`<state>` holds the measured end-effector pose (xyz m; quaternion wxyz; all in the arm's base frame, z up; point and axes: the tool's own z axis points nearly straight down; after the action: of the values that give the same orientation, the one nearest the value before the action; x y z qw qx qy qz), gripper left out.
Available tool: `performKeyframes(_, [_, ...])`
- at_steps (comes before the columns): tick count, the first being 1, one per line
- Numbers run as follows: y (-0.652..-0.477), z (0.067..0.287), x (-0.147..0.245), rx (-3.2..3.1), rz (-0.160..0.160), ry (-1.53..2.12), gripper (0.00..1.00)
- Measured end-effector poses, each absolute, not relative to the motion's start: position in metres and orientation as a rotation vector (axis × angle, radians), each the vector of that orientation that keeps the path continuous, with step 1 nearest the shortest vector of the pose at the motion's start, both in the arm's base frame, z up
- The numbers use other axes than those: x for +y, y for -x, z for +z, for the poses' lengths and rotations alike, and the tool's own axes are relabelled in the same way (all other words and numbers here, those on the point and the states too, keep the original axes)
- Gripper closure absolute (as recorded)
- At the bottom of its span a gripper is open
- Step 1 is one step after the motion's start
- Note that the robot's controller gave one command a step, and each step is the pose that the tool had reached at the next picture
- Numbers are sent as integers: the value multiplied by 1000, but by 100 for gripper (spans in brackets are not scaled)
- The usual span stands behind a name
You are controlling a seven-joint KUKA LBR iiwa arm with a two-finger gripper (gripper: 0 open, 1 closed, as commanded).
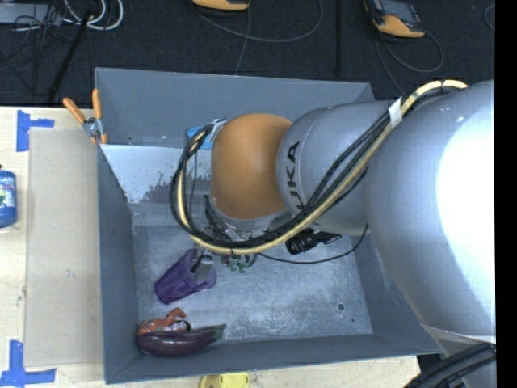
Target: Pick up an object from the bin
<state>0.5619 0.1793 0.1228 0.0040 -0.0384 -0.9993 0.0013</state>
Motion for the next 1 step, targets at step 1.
performKeyframes(1, [-560,188,193,-3138,2,83,100])
